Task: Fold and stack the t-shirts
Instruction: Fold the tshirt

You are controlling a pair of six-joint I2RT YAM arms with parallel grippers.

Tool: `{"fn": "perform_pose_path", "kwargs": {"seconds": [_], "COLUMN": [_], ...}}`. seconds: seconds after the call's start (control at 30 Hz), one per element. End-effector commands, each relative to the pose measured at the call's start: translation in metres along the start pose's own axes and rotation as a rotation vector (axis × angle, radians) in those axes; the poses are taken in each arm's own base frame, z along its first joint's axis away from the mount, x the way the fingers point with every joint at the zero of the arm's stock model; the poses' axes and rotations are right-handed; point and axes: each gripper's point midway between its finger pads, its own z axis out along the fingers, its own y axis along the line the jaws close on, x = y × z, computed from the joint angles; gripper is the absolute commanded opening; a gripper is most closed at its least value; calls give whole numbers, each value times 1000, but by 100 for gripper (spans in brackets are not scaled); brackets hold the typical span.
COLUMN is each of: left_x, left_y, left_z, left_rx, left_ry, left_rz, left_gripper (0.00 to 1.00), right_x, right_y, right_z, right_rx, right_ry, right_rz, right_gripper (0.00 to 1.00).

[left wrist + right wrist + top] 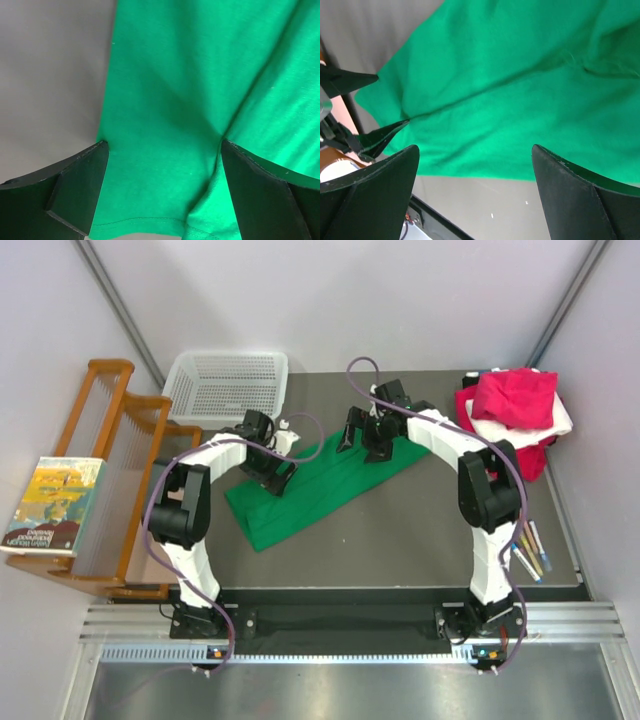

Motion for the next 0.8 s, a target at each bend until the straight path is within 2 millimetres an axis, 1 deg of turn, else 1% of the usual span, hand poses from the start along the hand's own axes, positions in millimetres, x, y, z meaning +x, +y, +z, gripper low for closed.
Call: {"fn": "perform_pose_path", "kwargs": {"seconds": [0.0, 0.03, 0.07, 0.1, 0.17, 0.2, 0.23, 0.27, 0.3, 0.33, 0.37, 0.4, 0.43, 0.47, 0.5, 0.53, 0.57, 0.6, 0.63, 0.77], "left_x": [4, 6, 11, 12, 14, 19, 17, 20, 24, 24, 25, 25, 28, 28, 28, 28, 29, 28, 29, 28], "left_y": [17, 16, 13, 9, 3, -3, -4, -7, -10, -12, -13, -15, -17, -18, -20, -22, -23, -25, -28, -35], "left_z": [8, 8, 9, 9, 5, 5, -1, -3, -4, -8, -10, -15, -16, -17, -19, -21, -21, -22, -23, -26], "left_rx": [-68, -68, -57, -45, -27, -17, -23, -23, -21, -22, -19, -17, -11, -9, -5, -2, -1, 1, 11, 22], "left_ry": [14, 18, 29, 30, 28, 38, 27, 31, 41, 35, 37, 33, 37, 36, 33, 27, 27, 25, 27, 24], "left_rz": [39, 40, 36, 32, 32, 37, 45, 50, 59, 65, 67, 72, 73, 73, 76, 78, 78, 76, 75, 80], "left_gripper": [99, 99, 99, 99, 99, 99, 99, 99, 99, 99, 99, 99, 99, 99, 99, 99, 99, 99, 99, 99], "right_x": [-11, -10, -7, -8, -10, -11, -9, -11, -6, -6, -9, -1, -5, -9, -5, -10, -12, -11, -15, -14], "right_y": [30, 31, 27, 27, 16, 11, 0, -9, -21, -32, -37, -49, -59, -59, -69, -79, -82, -88, -96, -114], "right_z": [11, 15, 23, 25, 31, 32, 31, 28, 27, 23, 14, 13, 7, -1, -2, -7, -8, -8, -11, -6], "right_rx": [-78, -77, -67, -65, -31, -13, 24, 61, 95, 118, 134, 159, 172, 162, 176, 184, 176, 178, 181, 188], "right_ry": [-14, -8, 4, 5, 8, 7, 19, 6, 15, 13, -11, -1, -16, -43, -36, -48, -51, -44, -49, -31], "right_rz": [-23, -24, -20, -13, 3, 11, 35, 43, 68, 90, 100, 122, 141, 140, 157, 179, 188, 198, 217, 243], "right_gripper": [94, 94, 94, 94, 94, 93, 93, 93, 93, 93, 93, 93, 93, 93, 93, 93, 93, 93, 93, 93]}}
